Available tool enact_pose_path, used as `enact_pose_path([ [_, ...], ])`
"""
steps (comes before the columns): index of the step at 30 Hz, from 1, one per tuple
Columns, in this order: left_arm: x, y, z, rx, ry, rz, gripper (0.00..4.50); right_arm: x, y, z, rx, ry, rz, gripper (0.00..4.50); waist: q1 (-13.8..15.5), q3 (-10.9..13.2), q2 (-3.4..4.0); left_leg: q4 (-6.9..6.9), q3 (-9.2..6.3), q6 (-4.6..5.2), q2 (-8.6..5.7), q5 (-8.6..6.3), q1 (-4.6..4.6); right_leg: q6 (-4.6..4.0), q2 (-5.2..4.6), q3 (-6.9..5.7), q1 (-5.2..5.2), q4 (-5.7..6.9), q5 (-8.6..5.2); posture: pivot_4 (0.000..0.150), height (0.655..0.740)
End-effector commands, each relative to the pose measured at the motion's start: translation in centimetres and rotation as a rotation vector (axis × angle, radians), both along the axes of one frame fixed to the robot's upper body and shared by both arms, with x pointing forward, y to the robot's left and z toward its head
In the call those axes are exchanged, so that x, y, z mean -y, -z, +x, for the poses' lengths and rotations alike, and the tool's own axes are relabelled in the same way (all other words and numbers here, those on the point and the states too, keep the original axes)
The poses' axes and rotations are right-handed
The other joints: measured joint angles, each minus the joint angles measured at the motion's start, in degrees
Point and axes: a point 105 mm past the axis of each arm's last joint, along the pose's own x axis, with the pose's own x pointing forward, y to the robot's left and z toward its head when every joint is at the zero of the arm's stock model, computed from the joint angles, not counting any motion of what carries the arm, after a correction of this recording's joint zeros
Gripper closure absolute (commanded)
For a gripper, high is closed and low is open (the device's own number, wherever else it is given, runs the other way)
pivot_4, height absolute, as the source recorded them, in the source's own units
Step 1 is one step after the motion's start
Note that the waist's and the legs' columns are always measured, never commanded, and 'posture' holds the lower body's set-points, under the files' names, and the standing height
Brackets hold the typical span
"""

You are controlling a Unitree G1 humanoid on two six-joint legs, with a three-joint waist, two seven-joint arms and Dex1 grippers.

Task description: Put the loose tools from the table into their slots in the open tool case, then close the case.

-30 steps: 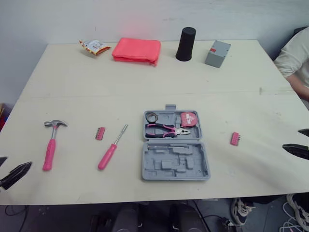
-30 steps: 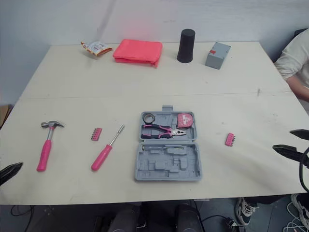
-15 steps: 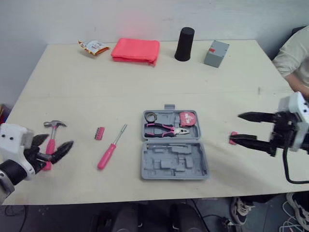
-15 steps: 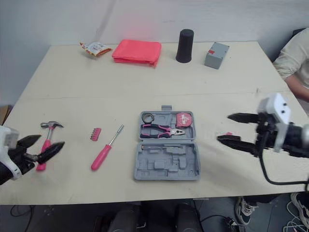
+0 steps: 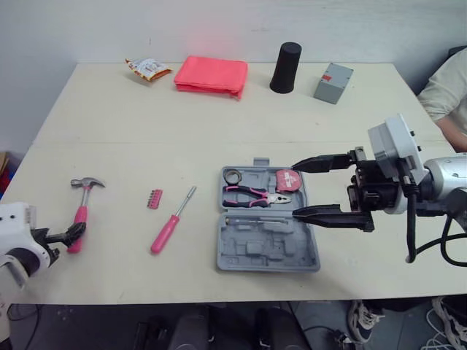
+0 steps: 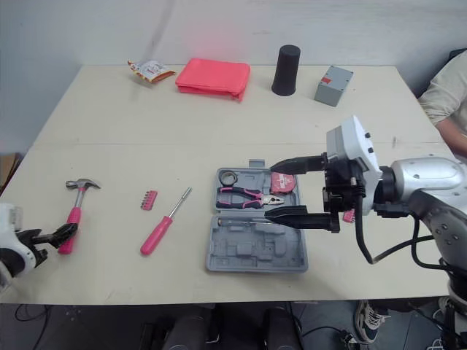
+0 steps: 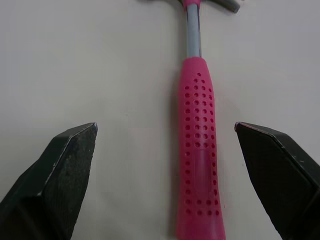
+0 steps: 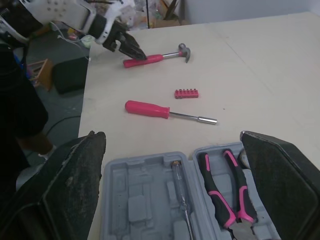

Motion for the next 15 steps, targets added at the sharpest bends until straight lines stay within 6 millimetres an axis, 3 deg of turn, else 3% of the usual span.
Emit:
enact_pose_path([
  [1,-0.2,1.0,0.5,-0.05,0.018,0.025,0.02,-0.3,-0.6,-0.2,0.041,-0.018,0.007,0.0,-0.2,0.0,0.0,0.0,0.0,0.04,0.0,0.0,0.0,0.0,0.0,0.0,0.0,0.0,0.0,0.15,0.7361],
  [2,-0.2,1.5,0.5,-0.07,0.019,0.025,0.02,-0.4,-0.5,-0.2,0.042,-0.019,0.006,0.0,-0.1,0.0,0.01,-0.01,0.0,0.04,0.0,-0.01,0.02,0.0,-0.01,0.01,0.01,0.01,0.0,0.15,0.7361],
  [5,-0.1,1.7,0.3,-0.072,0.02,0.021,0.87,-0.4,-0.4,-0.2,0.044,-0.016,0.005,0.0,-0.2,0.0,0.04,-0.06,-0.01,0.03,0.01,0.07,0.05,-0.01,0.0,-0.02,0.0,0.05,0.0,0.15,0.7361],
  [11,0.3,0.8,0.9,-0.036,0.053,0.043,3.69,-0.6,-0.5,-0.1,0.05,-0.013,0.006,0.0,-0.2,0.0,0.04,-0.05,-0.01,0.04,0.02,0.07,0.06,-0.01,-0.01,0.0,0.01,0.06,0.0,0.15,0.7361],
  [12,0.4,0.4,1.1,-0.025,0.062,0.057,3.97,-0.5,-0.5,-0.2,0.052,-0.013,0.006,0.0,-0.2,0.0,0.04,-0.06,-0.01,0.04,0.02,0.07,0.06,-0.01,-0.01,0.0,0.0,0.06,0.0,0.15,0.7361],
  [15,0.5,-1.5,1.7,0.044,0.092,0.096,3.97,-0.5,-0.6,-0.2,0.058,-0.012,0.007,0.0,-0.2,0.0,0.04,-0.05,-0.01,0.04,0.02,0.07,0.04,0.0,-0.01,-0.01,0.0,0.05,0.0,0.15,0.7361],
])
